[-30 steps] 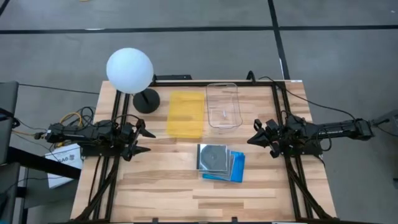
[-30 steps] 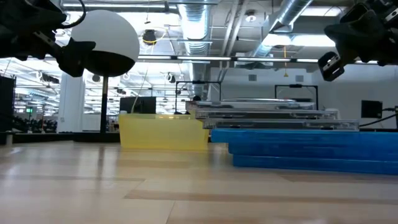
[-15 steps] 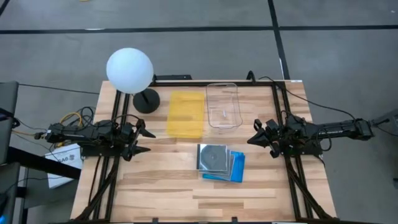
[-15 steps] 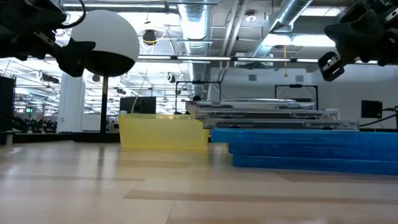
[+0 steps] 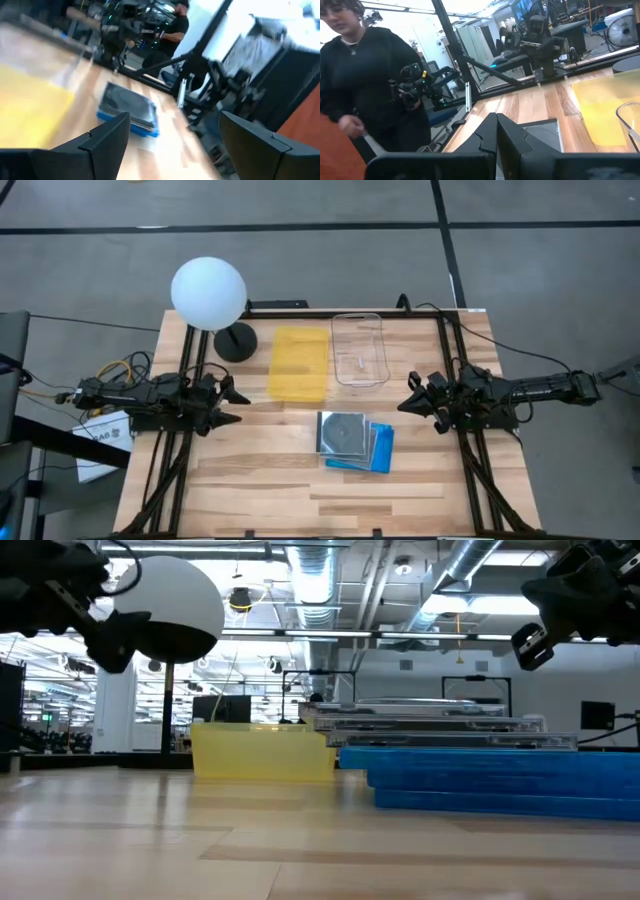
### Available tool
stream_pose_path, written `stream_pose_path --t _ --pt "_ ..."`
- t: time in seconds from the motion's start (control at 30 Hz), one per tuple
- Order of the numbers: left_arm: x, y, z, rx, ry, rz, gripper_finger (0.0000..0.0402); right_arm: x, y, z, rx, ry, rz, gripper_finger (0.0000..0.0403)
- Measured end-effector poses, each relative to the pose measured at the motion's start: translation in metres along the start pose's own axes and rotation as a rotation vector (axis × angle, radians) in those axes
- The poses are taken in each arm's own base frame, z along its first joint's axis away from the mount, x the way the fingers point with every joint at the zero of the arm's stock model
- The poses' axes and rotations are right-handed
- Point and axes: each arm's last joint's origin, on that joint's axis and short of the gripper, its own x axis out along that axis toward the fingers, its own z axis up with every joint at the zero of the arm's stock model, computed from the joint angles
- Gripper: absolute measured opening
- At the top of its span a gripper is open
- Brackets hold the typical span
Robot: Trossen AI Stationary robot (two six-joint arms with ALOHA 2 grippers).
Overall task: Pick & place jewel cases by type
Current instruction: Put the black CD case into the transparent bin
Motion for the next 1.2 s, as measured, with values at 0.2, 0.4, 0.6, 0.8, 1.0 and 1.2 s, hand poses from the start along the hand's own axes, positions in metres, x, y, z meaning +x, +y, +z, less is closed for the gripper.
stream_pose_path --t 0.2,0.4,0.6,0.8,1.0,1.2 --pt "0.000 0.003 0.001 -0.373 -0.079 0.095 0.0298 0.000 0.000 0.000 0.000 0.000 0.000 0.0000" --pt "-0.001 0.006 0.003 -0.453 -0.157 0.177 0.0298 0.000 0.000 0.000 0.000 0.000 0.000 0.0000" --pt "-0.001 0.005 0.006 -0.545 -0.208 0.167 0.0298 0.000 0.000 0.000 0.000 0.000 0.000 0.0000" --pt "-0.002 -0.002 0.020 -0.536 -0.338 0.090 0.0298 0.000 -0.001 0.000 -0.001 -0.012 -0.031 0.0000" --pt "0.004 -0.018 0.050 -0.400 -0.334 0.173 0.0289 0.000 -0.003 0.005 0.219 -0.098 -0.116 0.0000" --pt "0.036 -0.031 0.081 -0.309 -0.178 0.314 0.0264 -0.001 -0.004 0.007 0.745 -0.181 -0.133 0.0000"
